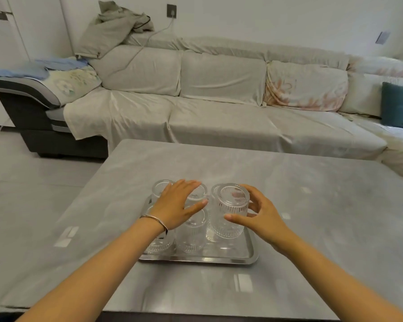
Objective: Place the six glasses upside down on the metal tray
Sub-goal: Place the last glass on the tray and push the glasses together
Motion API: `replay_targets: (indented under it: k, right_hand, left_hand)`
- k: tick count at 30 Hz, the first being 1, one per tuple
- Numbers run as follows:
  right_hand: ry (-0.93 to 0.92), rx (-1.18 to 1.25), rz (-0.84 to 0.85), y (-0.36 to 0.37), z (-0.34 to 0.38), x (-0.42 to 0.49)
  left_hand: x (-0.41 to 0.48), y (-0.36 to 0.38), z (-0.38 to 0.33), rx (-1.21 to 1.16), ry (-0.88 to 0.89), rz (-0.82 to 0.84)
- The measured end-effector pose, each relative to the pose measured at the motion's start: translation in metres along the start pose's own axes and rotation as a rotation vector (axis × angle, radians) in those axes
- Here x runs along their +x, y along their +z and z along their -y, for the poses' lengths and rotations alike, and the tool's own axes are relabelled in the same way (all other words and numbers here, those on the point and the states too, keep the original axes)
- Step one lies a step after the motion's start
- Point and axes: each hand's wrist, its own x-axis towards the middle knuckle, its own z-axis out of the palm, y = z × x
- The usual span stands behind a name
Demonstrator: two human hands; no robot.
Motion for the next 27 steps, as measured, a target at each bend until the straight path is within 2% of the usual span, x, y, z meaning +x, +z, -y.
replay_targets:
  k: [7,27]
  right_hand:
    - [0.076,0.026,-0.038,0.009,-0.031,-0.005]
    - [0.113,0.053,-0.054,0.031,-0.07,-0.005]
  left_hand:
    - [-0.003,0.019,0.015,0.184,-0.025,0.097]
    - [-0.003,0.019,0.015,0.187,-0.02,0.098]
